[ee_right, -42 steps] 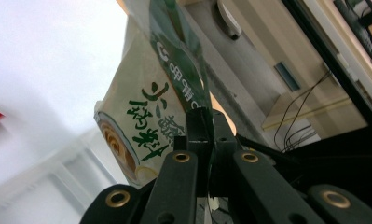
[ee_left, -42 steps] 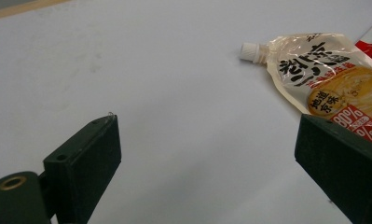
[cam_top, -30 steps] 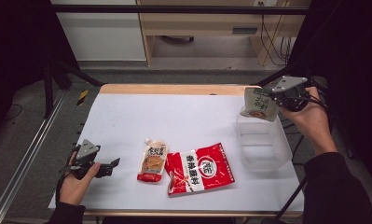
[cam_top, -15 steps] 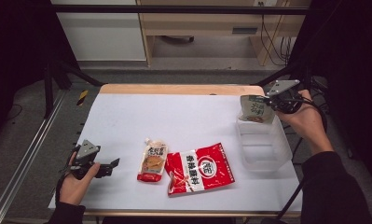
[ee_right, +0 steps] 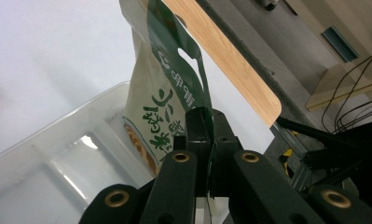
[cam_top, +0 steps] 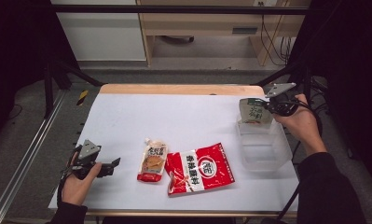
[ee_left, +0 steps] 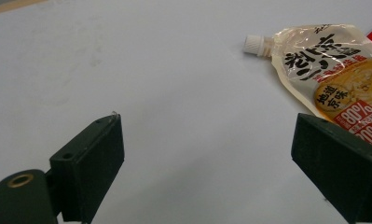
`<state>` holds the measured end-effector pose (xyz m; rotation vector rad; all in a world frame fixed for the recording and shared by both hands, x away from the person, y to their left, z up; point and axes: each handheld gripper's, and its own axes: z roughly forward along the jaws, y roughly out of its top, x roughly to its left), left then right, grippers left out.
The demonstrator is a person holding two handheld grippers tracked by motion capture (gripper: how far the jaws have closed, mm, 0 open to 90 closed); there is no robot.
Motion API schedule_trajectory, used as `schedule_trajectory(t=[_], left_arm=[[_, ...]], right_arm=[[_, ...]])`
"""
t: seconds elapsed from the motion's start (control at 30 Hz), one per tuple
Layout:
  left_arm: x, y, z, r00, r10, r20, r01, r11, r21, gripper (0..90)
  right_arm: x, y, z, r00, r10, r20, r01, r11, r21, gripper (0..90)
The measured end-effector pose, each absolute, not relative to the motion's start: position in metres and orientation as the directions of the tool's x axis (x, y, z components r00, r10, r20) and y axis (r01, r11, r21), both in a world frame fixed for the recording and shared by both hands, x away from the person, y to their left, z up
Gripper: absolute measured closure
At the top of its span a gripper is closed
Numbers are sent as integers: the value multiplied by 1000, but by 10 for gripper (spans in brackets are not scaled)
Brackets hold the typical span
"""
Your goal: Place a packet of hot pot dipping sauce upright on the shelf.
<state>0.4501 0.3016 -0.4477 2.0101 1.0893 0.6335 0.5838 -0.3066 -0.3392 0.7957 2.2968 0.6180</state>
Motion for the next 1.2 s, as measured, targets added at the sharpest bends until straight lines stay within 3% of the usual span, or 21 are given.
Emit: schedule_trajectory(t=[0.47,0.6,0.73,0.87,0.97,1.2], left_arm=[[450,303,-448,506,860,63,486,-345,803,94],[450,305,-447,504,862,62,484,-341,806,94],[451,306,-447,500,864,60,488,-338,805,94],[451,306,-447,500,864,62,485,-339,806,94],[451,306,-447,500,864,63,487,-340,805,93],[451,307,-447,498,865,59,488,-336,806,91]], right_arm=[[598,-313,-351,-561,729,-393,445,666,599,884],[599,-314,-352,-549,743,-382,462,651,602,838],[597,-314,-351,-530,762,-372,474,630,615,696],[593,-312,-348,-501,781,-374,476,609,635,490],[591,-310,-346,-492,783,-381,467,606,644,394],[582,-308,-341,-473,795,-379,459,590,665,261]])
